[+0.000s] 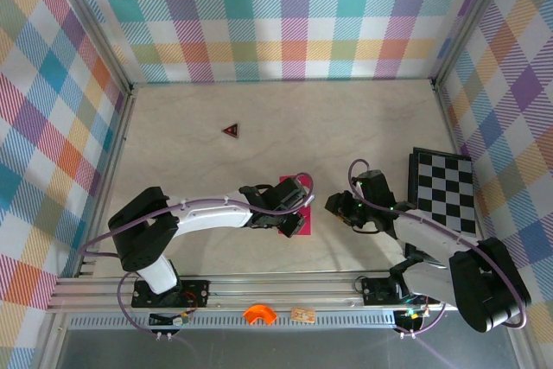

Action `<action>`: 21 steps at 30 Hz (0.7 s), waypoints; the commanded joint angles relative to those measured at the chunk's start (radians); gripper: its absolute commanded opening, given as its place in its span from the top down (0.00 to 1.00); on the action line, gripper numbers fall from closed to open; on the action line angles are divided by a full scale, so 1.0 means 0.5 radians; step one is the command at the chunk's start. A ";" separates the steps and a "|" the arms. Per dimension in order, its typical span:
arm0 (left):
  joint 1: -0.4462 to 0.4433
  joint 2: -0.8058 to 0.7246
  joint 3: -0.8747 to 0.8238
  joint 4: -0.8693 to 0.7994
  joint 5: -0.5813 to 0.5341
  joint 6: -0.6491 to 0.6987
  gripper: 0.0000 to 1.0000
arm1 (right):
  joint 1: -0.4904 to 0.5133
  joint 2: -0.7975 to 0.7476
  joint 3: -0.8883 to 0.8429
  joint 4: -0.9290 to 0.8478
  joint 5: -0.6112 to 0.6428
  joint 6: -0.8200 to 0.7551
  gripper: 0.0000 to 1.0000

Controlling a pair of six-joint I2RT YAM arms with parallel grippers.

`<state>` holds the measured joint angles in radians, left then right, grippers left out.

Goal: Fold a paper plane with a square sheet of paper (pick it up from the middle)

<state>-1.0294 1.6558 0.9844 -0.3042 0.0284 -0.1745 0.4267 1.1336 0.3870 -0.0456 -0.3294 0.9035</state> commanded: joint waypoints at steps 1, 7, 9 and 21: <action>0.028 -0.009 -0.010 0.032 -0.010 -0.031 0.78 | 0.000 0.004 -0.027 0.031 -0.047 0.011 0.64; 0.034 -0.023 -0.031 0.032 0.011 -0.019 0.87 | 0.000 -0.012 -0.053 0.044 -0.064 0.018 0.64; 0.042 -0.028 -0.035 0.104 0.036 -0.018 0.91 | -0.002 -0.018 -0.061 0.055 -0.077 0.022 0.64; 0.094 -0.012 -0.018 0.203 0.197 -0.105 1.00 | 0.059 0.085 -0.125 0.271 -0.335 0.027 0.92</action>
<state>-0.9894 1.6558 0.9775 -0.2264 0.0940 -0.2058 0.4358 1.1492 0.3237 0.0422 -0.4358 0.9218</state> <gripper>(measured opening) 0.049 0.092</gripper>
